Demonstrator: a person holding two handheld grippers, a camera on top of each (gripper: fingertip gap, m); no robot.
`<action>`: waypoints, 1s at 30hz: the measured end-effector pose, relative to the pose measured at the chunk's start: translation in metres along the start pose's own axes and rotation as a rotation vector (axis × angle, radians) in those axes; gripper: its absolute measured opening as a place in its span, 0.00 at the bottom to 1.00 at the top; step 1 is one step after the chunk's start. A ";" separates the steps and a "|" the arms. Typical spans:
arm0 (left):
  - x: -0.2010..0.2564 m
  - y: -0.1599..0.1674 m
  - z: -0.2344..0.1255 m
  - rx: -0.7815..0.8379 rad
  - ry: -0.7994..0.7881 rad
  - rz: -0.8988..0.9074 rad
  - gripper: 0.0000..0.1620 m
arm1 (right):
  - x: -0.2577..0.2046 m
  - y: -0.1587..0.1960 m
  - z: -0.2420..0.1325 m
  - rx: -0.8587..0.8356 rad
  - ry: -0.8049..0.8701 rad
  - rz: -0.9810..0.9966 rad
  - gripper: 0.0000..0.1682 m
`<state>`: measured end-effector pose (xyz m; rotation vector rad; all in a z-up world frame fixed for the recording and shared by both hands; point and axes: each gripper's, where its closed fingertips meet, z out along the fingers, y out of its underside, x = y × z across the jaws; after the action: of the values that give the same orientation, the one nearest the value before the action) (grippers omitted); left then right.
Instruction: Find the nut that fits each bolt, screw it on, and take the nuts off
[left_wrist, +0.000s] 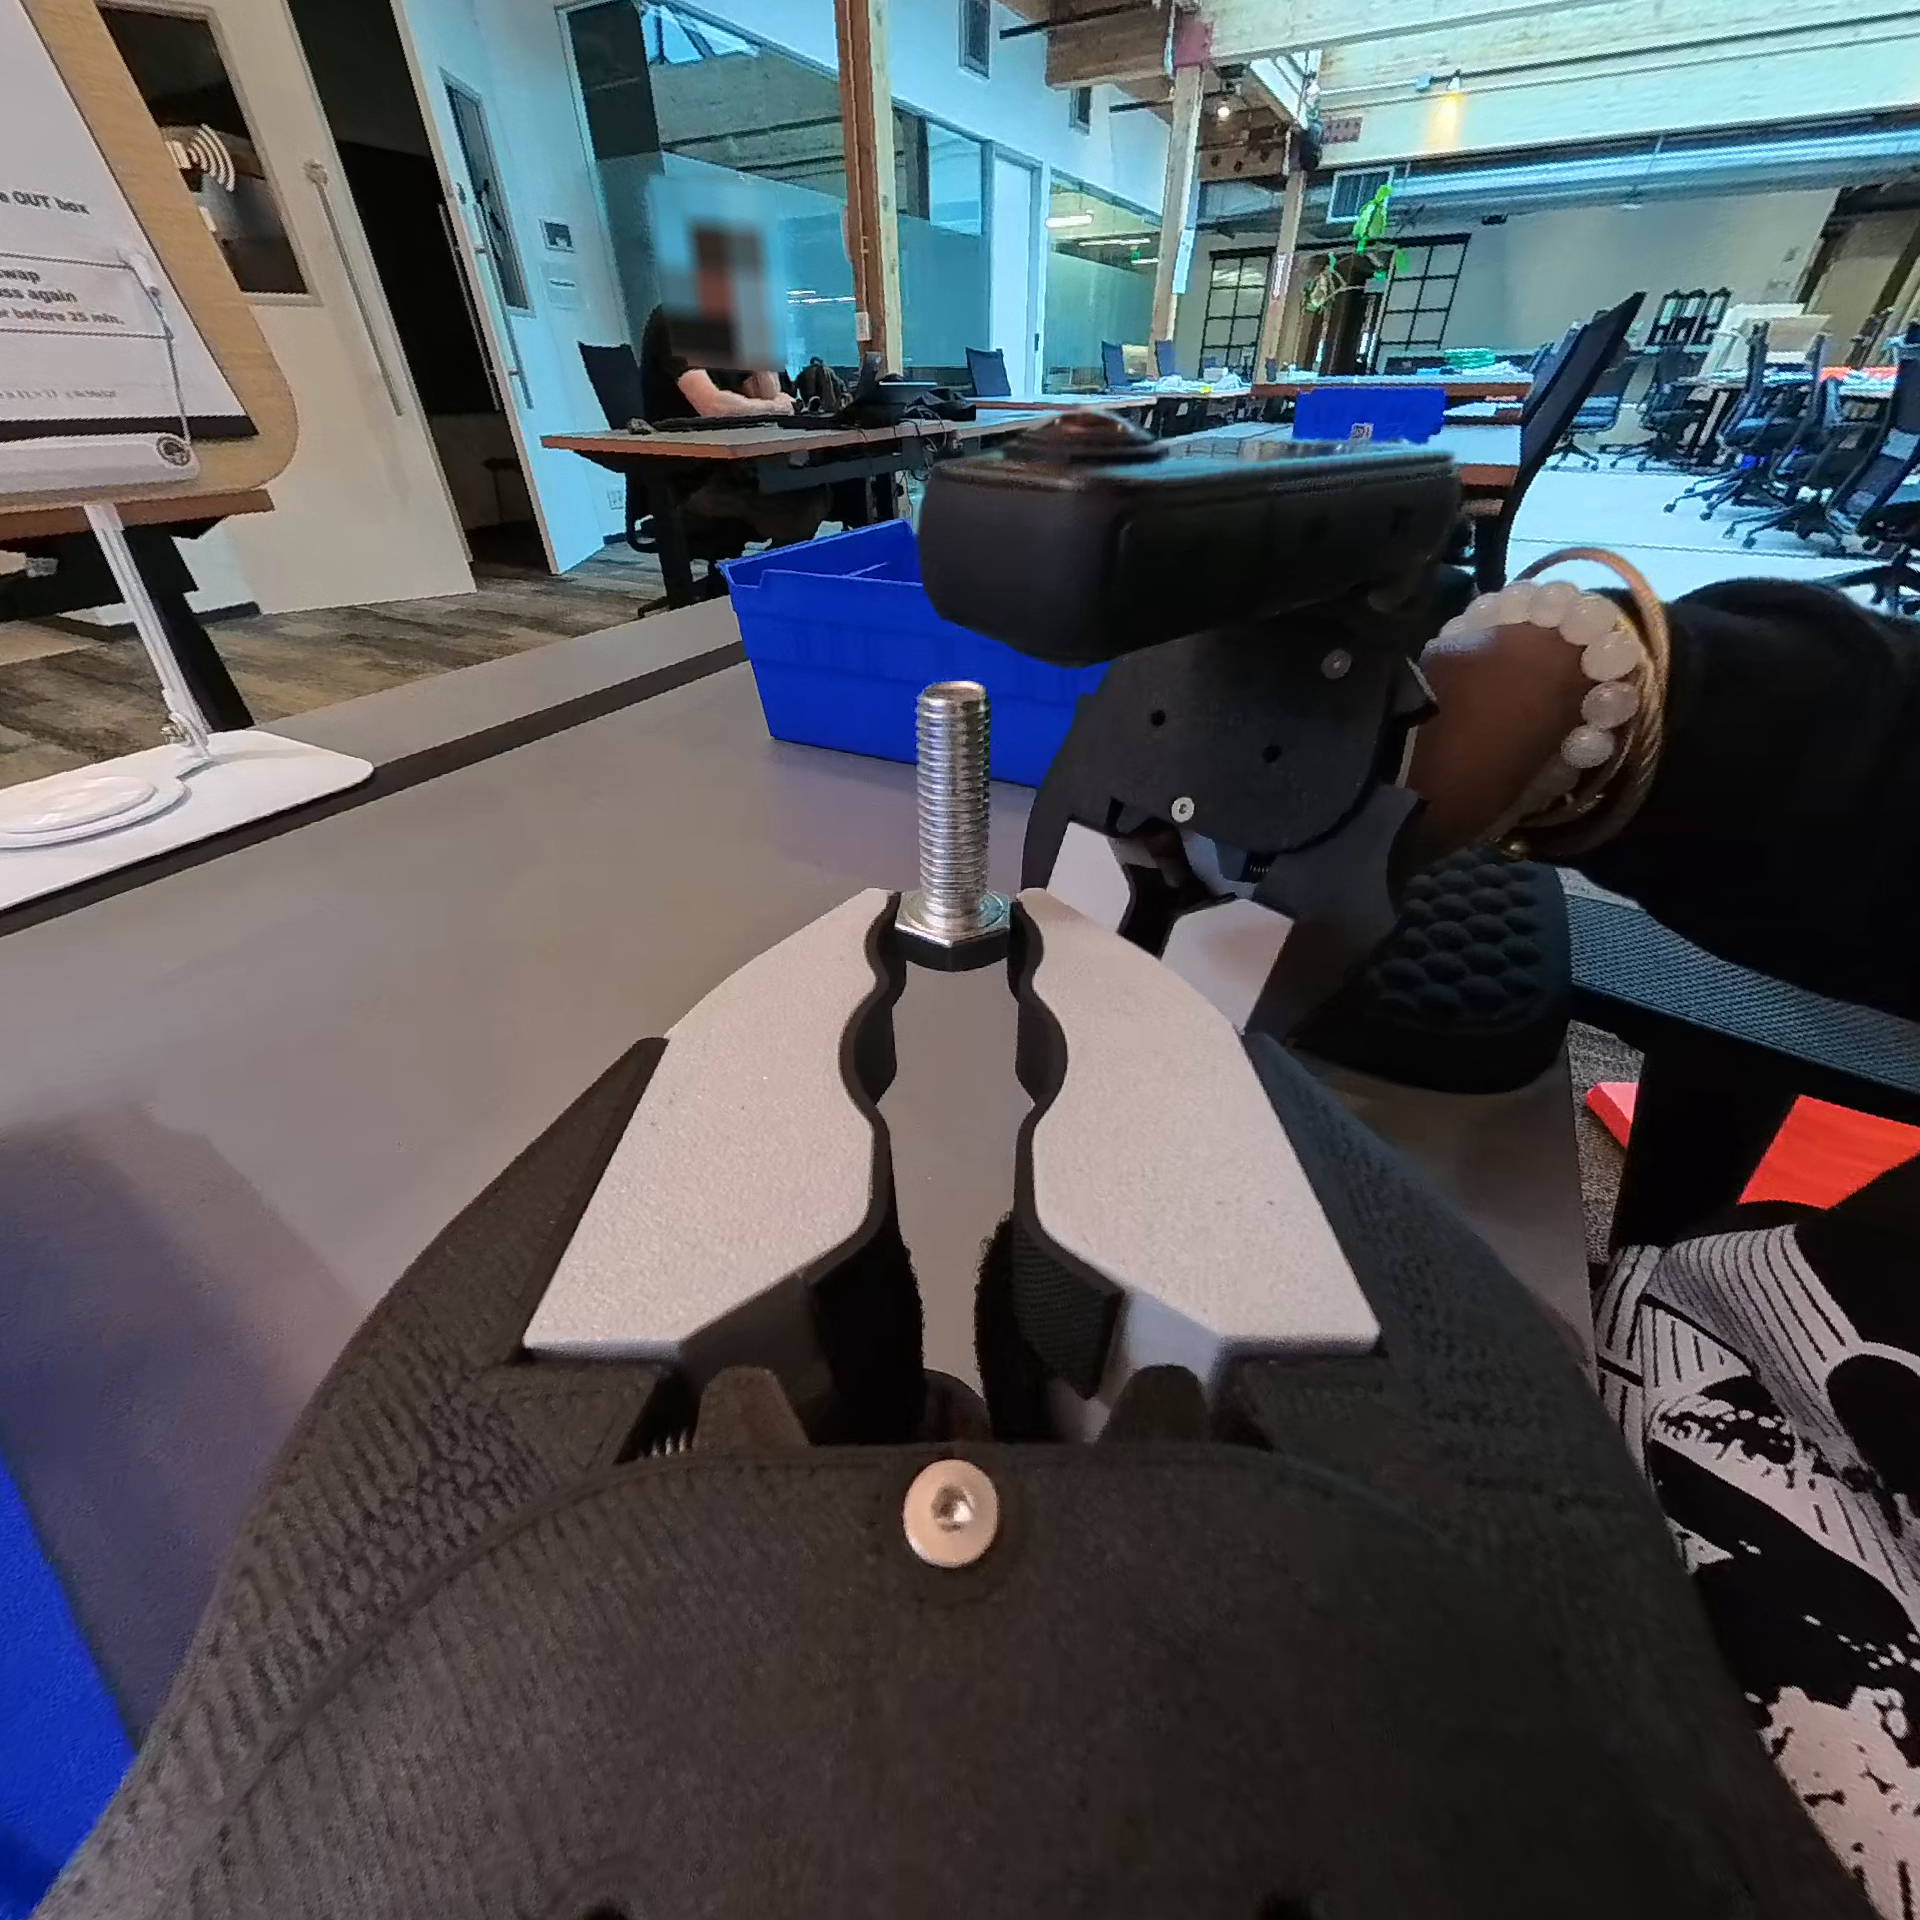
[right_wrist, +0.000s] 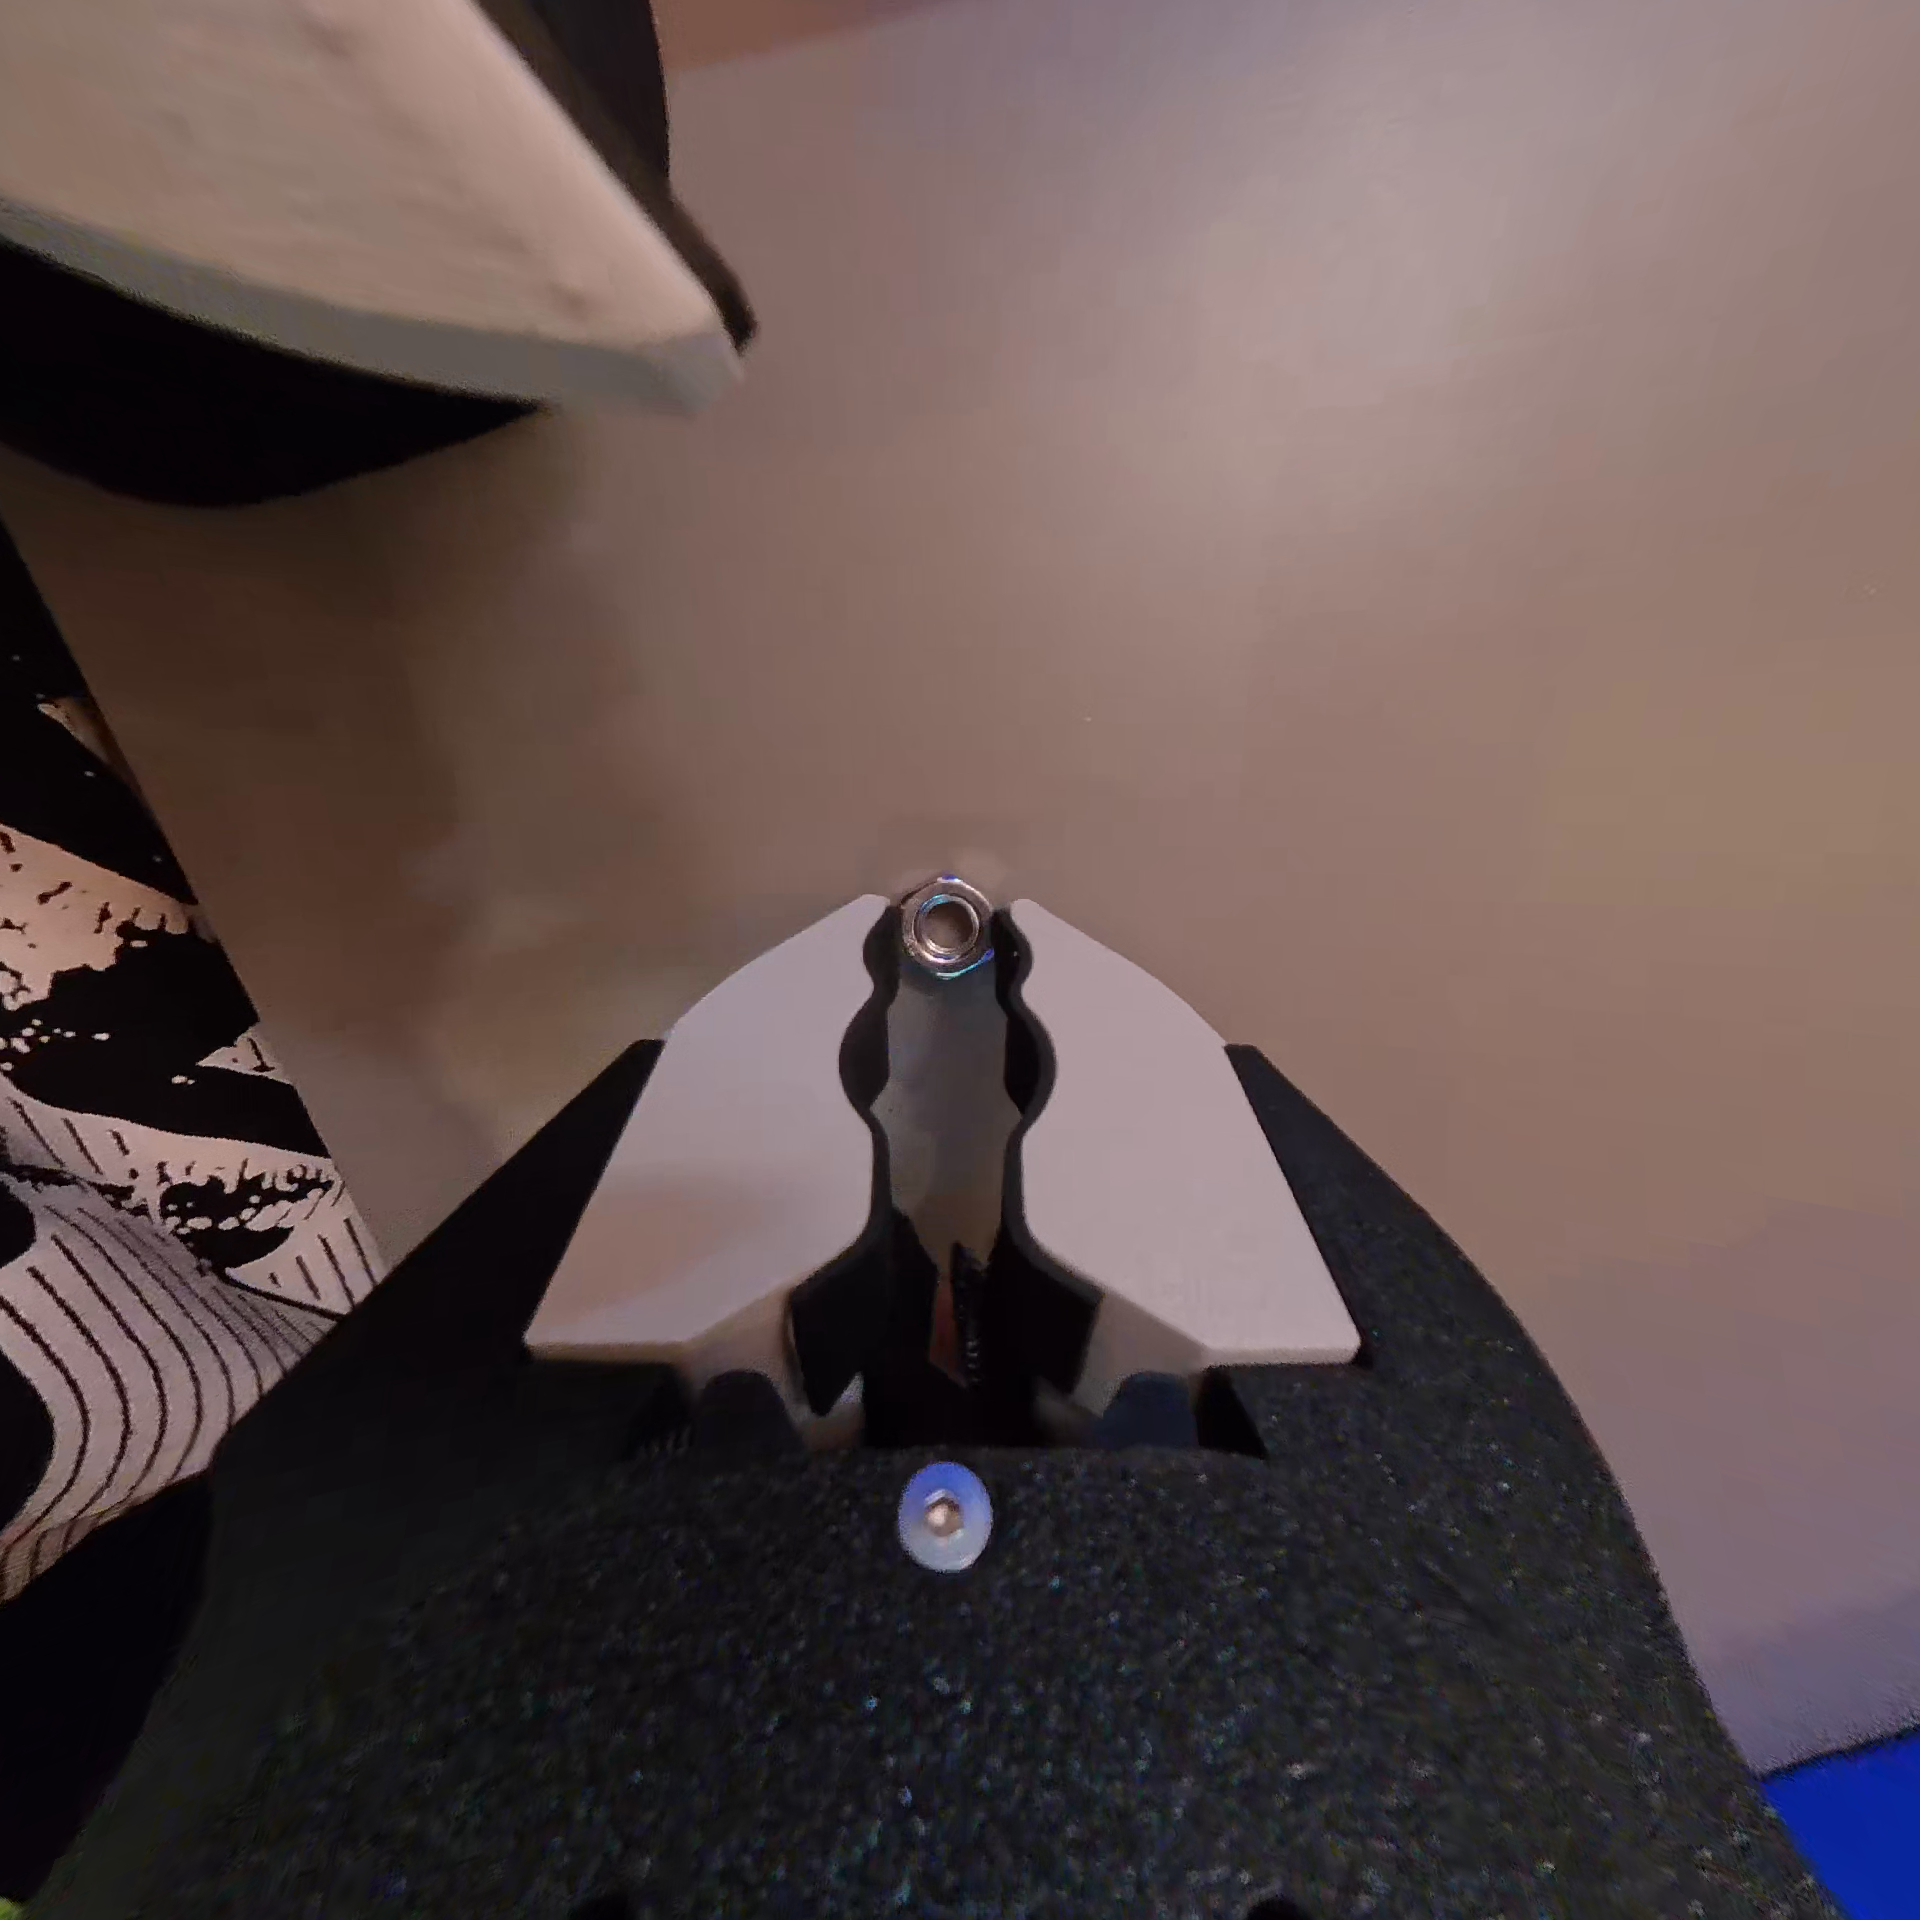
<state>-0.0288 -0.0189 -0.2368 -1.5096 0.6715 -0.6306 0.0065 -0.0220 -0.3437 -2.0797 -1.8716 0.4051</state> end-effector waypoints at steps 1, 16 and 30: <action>0.001 0.000 0.000 -0.001 0.006 -0.001 0.12 | 0.000 0.000 0.000 0.009 -0.006 -0.015 0.10; 0.037 0.016 0.003 -0.113 0.282 0.034 0.12 | -0.026 -0.075 -0.130 0.334 -0.298 -0.687 0.11; 0.042 0.017 0.001 -0.121 0.322 0.030 0.12 | -0.042 -0.081 -0.108 0.127 -0.370 -0.975 0.11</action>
<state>-0.0004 -0.0492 -0.2546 -1.5203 0.9910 -0.8317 -0.0268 -0.0602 -0.2114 -0.8417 -2.6819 0.6314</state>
